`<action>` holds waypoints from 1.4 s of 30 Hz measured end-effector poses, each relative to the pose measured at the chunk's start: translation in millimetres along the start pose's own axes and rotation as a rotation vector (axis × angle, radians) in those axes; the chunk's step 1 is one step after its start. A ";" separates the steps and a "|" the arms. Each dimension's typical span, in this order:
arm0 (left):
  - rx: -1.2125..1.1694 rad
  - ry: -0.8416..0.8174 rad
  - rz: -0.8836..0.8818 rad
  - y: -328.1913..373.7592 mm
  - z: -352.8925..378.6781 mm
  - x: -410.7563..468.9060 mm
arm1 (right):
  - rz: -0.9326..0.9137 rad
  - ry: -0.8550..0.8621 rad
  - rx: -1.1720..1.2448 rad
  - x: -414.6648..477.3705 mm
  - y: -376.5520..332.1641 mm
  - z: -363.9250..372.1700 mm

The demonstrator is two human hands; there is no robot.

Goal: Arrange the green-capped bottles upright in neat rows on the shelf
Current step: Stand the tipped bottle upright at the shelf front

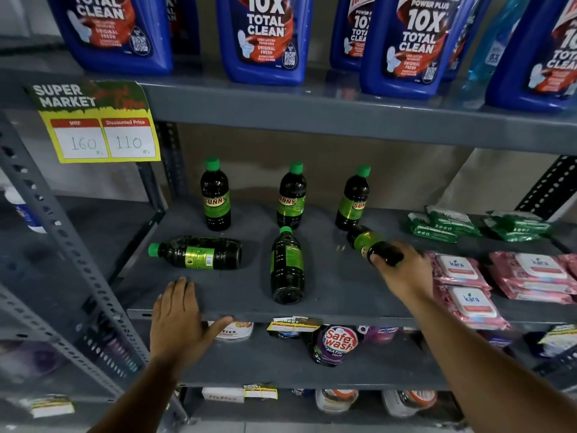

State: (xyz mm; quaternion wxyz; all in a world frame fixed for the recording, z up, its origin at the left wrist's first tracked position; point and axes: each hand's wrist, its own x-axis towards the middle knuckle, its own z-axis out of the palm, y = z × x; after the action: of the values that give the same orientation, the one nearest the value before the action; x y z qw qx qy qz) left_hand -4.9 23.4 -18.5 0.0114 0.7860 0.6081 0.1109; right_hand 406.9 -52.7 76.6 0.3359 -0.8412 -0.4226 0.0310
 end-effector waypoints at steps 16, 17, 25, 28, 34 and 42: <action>0.033 -0.135 -0.138 -7.3 -10.4 17.3 | -0.069 -0.008 0.165 77.3 -53.5 -21.9; 0.023 -0.149 -0.151 -7.5 -9.3 18.5 | -0.075 -0.001 0.215 74.9 -48.6 -19.7; 0.026 -0.202 -0.148 -12.4 -9.2 24.3 | -0.093 0.057 0.289 35.2 -11.7 8.3; -0.022 -0.222 -0.184 -14.2 -14.4 29.7 | -0.033 0.039 0.286 21.5 -0.4 28.1; -0.006 -0.275 -0.207 -12.3 -17.9 34.3 | 0.045 0.051 0.390 23.1 7.0 45.0; 0.019 -0.274 -0.204 -11.0 -19.0 33.6 | 0.061 -0.011 0.334 19.7 21.0 65.7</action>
State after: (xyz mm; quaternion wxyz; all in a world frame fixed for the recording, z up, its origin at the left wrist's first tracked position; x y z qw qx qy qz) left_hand -11.1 56.3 3.7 0.0983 0.7280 0.6785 -0.0048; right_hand 411.9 -11.7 18.1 0.4678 -0.7859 -0.3876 0.1157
